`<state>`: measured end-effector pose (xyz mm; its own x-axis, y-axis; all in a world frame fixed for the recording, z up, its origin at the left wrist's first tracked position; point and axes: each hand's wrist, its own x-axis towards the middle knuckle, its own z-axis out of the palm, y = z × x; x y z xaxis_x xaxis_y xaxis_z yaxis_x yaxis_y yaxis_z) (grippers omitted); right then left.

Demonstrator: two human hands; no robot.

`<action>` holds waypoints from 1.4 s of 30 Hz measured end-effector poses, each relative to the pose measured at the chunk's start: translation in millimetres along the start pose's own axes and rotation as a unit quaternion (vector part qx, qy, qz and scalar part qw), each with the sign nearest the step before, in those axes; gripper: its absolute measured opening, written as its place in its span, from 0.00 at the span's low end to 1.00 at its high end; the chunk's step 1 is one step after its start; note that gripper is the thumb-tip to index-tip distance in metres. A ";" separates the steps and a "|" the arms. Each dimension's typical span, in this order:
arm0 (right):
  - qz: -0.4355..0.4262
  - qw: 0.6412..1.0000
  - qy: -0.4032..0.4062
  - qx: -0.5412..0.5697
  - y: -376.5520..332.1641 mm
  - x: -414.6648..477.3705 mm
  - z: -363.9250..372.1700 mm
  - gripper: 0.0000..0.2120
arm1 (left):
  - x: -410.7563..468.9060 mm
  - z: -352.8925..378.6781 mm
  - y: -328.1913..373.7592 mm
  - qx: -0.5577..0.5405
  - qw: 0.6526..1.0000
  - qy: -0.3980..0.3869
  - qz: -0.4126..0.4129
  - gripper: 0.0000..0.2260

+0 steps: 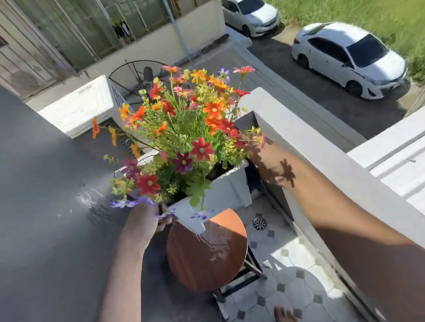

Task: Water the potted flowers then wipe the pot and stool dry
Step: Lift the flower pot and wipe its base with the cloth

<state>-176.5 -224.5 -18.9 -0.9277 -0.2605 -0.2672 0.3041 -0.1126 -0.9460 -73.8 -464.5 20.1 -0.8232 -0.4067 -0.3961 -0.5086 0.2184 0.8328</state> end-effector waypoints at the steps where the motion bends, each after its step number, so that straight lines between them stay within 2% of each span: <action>1: 0.011 0.999 0.000 -0.044 17.7 -6.3 -8.1 0.23 | -1.1 -0.1 1.1 0.007 1.000 -0.005 0.004 0.20; 2: 0.017 0.997 -0.007 -0.069 36.9 -8.4 -18.3 0.23 | -3.0 0.6 3.4 0.011 1.000 -0.007 0.013 0.18; 4: 0.024 0.996 0.038 -0.075 45.1 -11.8 -23.1 0.12 | -2.3 2.9 6.4 -0.014 1.000 -0.001 0.019 0.11; 6: 0.043 0.997 0.051 -0.025 34.1 -20.5 -13.8 0.06 | 5.3 5.8 5.5 -0.069 0.998 -0.005 0.011 0.14; 8: -0.019 0.998 0.050 0.031 22.4 -25.6 9.2 0.05 | 11.9 8.5 5.4 -0.087 0.996 -0.007 0.008 0.14; 9: -0.035 0.990 0.102 0.089 34.5 -12.2 12.7 0.04 | 13.0 10.3 5.1 -0.099 0.995 0.003 -0.003 0.14; 11: -0.030 0.966 0.240 0.090 24.7 -10.4 32.8 0.15 | 8.1 15.8 3.9 -0.139 0.988 0.049 -0.040 0.15; 13: 0.012 0.967 0.243 0.081 26.8 -7.3 39.1 0.19 | -4.2 27.1 -0.3 -0.164 0.982 0.076 -0.055 0.15; 15: 0.002 0.954 0.283 0.097 22.8 -11.7 43.1 0.13 | -20.2 46.9 -6.3 -0.148 0.986 0.042 -0.067 0.13; 17: 0.001 0.942 0.318 0.111 23.6 -9.7 47.3 0.09 | -34.6 68.9 -9.2 -0.106 0.992 -0.036 -0.065 0.15; 19: 0.013 0.946 0.311 0.095 27.4 -11.2 53.9 0.09 | -37.0 87.9 -6.5 -0.083 0.993 -0.063 -0.053 0.19; 21: 0.042 0.951 0.296 0.083 39.8 -12.2 61.4 0.10 | -31.5 99.4 -0.3 -0.068 0.996 -0.039 -0.043 0.24; 24: 0.053 0.960 0.265 0.080 47.9 -22.1 66.9 0.12 | -24.1 104.5 1.5 -0.051 0.997 -0.011 -0.049 0.20; 27: 0.034 0.966 0.234 0.109 44.3 -38.3 72.8 0.14 | -22.5 101.7 -8.2 -0.042 0.999 -0.008 -0.029 0.08; 31: -0.001 0.980 0.141 0.141 33.6 -62.7 76.6 0.23 | -26.7 98.4 -16.4 -0.095 0.994 0.039 -0.028 0.08; 33: -0.016 0.990 0.079 0.115 22.8 -67.7 70.5 0.16 | -28.4 90.8 -12.0 -0.131 0.991 0.034 -0.021 0.12; 34: -0.042 0.995 0.054 0.071 16.5 -69.3 65.0 0.13 | -28.8 83.9 -7.0 -0.151 0.988 0.024 -0.024 0.13; 36: -0.133 0.990 0.032 -0.020 12.4 -62.0 53.7 0.16 | -30.4 68.2 4.2 -0.188 0.982 0.000 -0.031 0.13; 39: -0.205 0.970 0.059 -0.115 5.9 -41.6 49.6 0.17 | -36.3 48.1 16.3 -0.210 0.977 -0.033 -0.022 0.12; 42: -0.269 0.939 0.125 -0.175 2.5 -11.4 39.9 0.15 | -42.3 38.1 18.6 -0.231 0.972 -0.049 -0.014 0.12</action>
<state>-156.5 -260.1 -10.9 -0.9619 -0.0171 0.2730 -0.2718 0.1696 -0.9473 -58.2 -409.4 37.6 -0.8425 -0.3157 -0.4365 -0.3818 -0.2217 0.8973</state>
